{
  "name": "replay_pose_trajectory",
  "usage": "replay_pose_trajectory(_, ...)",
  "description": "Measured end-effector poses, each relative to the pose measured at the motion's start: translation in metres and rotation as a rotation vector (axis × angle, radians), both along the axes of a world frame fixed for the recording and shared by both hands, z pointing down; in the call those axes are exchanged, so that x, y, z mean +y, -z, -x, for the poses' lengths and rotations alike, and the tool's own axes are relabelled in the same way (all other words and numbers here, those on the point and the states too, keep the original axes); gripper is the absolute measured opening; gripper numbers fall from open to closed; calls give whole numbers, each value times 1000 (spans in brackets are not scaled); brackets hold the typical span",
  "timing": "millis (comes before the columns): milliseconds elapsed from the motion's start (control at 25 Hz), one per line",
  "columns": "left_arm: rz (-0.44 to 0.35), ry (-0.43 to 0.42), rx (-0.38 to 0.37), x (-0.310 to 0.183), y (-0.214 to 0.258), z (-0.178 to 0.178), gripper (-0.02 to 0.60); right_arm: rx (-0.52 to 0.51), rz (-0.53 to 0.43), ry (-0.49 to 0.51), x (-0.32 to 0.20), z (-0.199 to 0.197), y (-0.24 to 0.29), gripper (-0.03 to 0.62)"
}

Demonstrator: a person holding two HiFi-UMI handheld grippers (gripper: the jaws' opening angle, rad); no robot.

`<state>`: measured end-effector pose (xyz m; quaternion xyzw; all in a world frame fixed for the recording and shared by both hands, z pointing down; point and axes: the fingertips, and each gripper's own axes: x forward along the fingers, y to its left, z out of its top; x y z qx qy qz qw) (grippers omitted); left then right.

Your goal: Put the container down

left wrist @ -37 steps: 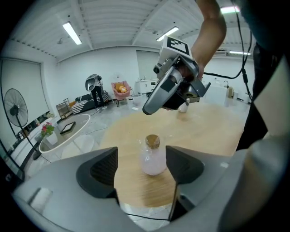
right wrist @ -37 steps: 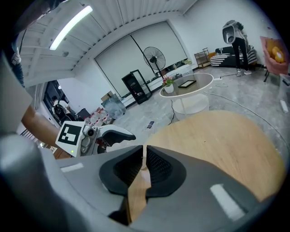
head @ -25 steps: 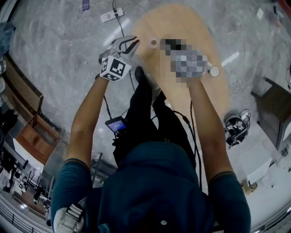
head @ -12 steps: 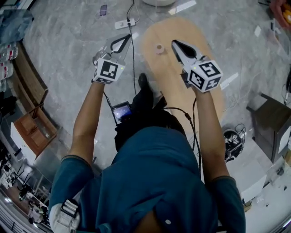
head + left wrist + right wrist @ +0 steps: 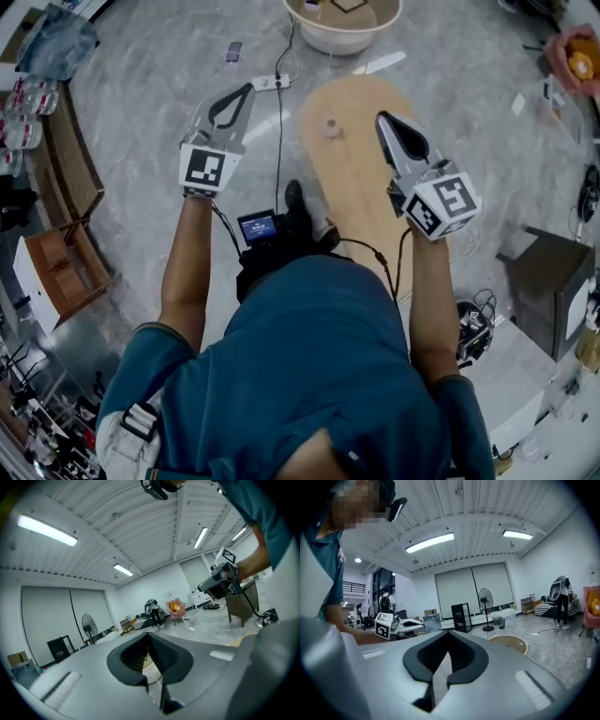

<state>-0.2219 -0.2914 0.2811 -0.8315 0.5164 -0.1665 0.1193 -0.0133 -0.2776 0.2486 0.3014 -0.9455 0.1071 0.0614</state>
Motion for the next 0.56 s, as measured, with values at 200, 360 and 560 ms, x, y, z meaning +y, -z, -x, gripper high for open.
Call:
replay_pose_trajectory(200,-11,46,129,43,43,8,0,-9,-62,-10,38,-15,34,8)
replay_pose_trajectory(360,-58,29,132,76,65,0,0,-4,-90,-21,70,-28,43,8)
replay_pose_trajectory(560,-103,-24,144,117,79,-23,0,-5,-90,-23,102,-47,45,8)
